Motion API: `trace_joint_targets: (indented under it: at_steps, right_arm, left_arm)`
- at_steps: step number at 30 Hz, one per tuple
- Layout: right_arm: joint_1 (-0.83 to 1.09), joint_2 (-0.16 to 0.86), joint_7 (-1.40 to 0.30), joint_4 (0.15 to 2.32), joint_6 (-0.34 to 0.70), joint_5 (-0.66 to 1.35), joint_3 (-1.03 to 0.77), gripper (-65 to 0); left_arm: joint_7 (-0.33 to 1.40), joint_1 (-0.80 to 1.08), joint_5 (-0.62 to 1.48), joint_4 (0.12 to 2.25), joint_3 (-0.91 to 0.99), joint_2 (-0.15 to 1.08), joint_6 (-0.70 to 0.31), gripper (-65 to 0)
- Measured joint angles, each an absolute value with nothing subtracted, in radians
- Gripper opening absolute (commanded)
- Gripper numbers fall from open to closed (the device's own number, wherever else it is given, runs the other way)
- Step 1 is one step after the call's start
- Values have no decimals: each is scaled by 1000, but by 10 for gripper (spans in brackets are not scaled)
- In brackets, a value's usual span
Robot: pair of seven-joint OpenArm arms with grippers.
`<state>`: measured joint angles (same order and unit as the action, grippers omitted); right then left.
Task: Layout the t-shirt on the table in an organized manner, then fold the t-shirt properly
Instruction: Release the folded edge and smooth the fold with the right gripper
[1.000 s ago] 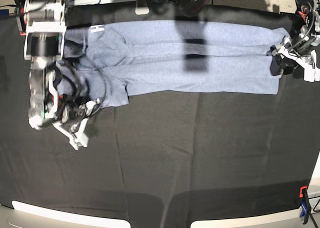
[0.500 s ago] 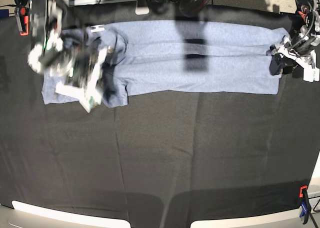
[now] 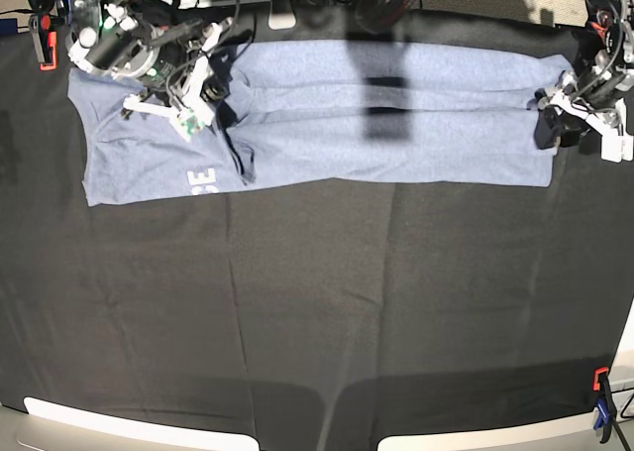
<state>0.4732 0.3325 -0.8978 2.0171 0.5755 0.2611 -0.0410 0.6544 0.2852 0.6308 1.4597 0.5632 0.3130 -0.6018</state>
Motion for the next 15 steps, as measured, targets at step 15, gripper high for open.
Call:
trace_joint_targets:
  at_steps: [15]
  right_arm:
    - [465,332,-969,2076,677,617,-56,-436]
  left_arm:
    - [654,285,631,1460,563,313,-602,-368]
